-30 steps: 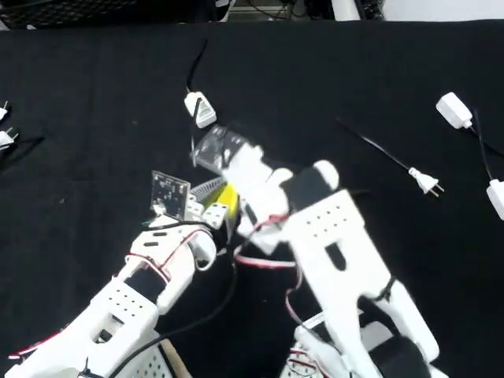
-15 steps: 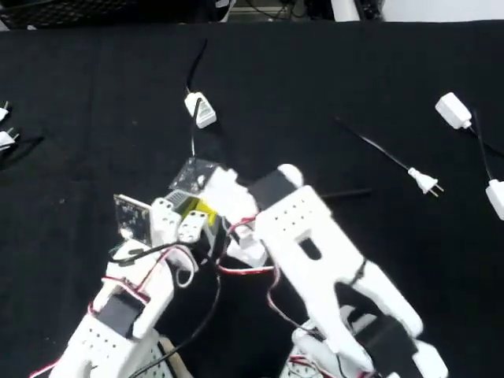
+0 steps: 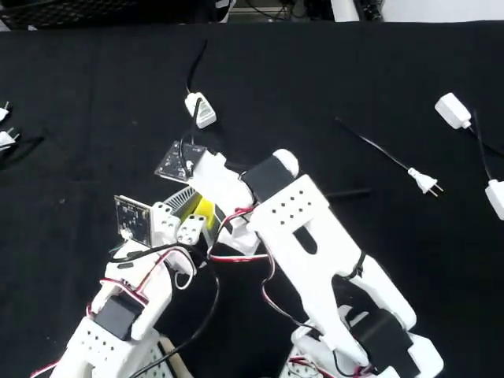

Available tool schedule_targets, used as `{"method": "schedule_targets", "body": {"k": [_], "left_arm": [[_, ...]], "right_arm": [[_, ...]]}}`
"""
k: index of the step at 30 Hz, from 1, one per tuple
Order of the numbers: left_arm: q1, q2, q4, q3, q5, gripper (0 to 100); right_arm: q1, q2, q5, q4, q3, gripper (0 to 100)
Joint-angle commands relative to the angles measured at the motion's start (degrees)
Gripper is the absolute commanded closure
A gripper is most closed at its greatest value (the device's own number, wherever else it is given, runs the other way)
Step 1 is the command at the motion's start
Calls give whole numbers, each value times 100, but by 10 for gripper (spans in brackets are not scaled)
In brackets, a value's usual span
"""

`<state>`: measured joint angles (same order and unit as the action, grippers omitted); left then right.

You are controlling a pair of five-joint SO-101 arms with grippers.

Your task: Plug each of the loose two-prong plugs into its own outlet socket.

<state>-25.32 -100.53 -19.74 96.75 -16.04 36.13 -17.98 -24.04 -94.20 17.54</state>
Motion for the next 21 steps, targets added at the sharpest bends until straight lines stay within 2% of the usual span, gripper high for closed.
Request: {"method": "schedule_targets", "body": {"k": [1,6,11,21], "left_arm": [[-92,18,-9,84,0,967],[-136,18,-132,84,18,967],[-470,18,-281,84,202,967],[-462,26,-273,84,308,970]], "right_arm": [[79,-31,70,-44,-356,986],[79,-57,176,-264,-796,986],[79,-22,334,-422,-1235,986],[62,-57,1231,-633,-1851,986]]}}
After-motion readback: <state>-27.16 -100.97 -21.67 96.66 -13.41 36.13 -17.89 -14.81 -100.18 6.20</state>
